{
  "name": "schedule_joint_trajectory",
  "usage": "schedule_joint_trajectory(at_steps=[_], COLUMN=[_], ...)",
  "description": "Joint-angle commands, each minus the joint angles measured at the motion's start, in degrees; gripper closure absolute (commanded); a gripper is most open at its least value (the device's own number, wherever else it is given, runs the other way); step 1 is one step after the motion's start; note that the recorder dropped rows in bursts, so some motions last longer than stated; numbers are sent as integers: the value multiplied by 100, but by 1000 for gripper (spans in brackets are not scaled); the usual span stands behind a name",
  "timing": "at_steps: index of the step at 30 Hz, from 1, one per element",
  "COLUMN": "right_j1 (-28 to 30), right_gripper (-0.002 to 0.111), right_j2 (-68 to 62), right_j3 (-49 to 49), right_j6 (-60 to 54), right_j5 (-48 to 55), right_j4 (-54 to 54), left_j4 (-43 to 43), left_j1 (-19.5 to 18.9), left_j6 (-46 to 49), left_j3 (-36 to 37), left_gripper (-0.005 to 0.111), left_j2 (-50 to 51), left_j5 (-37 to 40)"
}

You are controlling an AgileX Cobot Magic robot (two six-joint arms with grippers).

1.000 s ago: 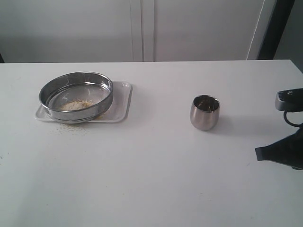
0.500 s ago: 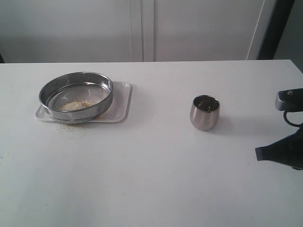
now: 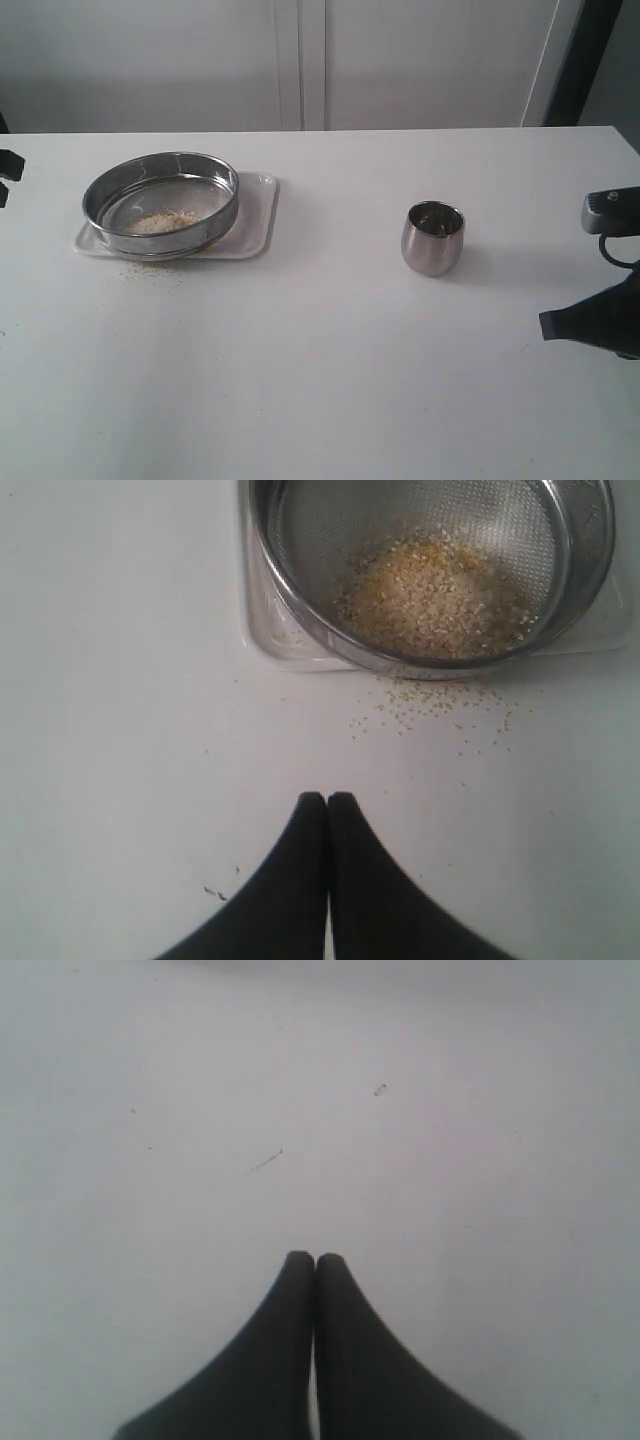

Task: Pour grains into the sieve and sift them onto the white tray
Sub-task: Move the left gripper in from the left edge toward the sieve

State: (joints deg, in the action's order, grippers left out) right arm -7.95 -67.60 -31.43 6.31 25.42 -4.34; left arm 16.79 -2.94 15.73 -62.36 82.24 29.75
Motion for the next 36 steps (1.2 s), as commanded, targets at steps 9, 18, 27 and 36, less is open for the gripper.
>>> schedule_joint_trajectory(at_steps=[9,18,27,36], right_j1=[54,54,54,54], right_gripper=[108,108,108,108], right_j2=[34,34,34,34], right_j3=[25,25,25,25], right_j6=[1,1,1,1], right_j5=[-31,-31,-31,-33], right_j4=[-18,-18,-18,-17], left_j4=[30,-72,-181,-181], left_j1=[25,47,279,304], left_j6=[99,99,99,-34], left_j3=[-2004,-2791,-3288,-3649], left_gripper=[107,107,82,32], left_j2=[1857,2517,2927,3435], left_j5=[521,665,587,564])
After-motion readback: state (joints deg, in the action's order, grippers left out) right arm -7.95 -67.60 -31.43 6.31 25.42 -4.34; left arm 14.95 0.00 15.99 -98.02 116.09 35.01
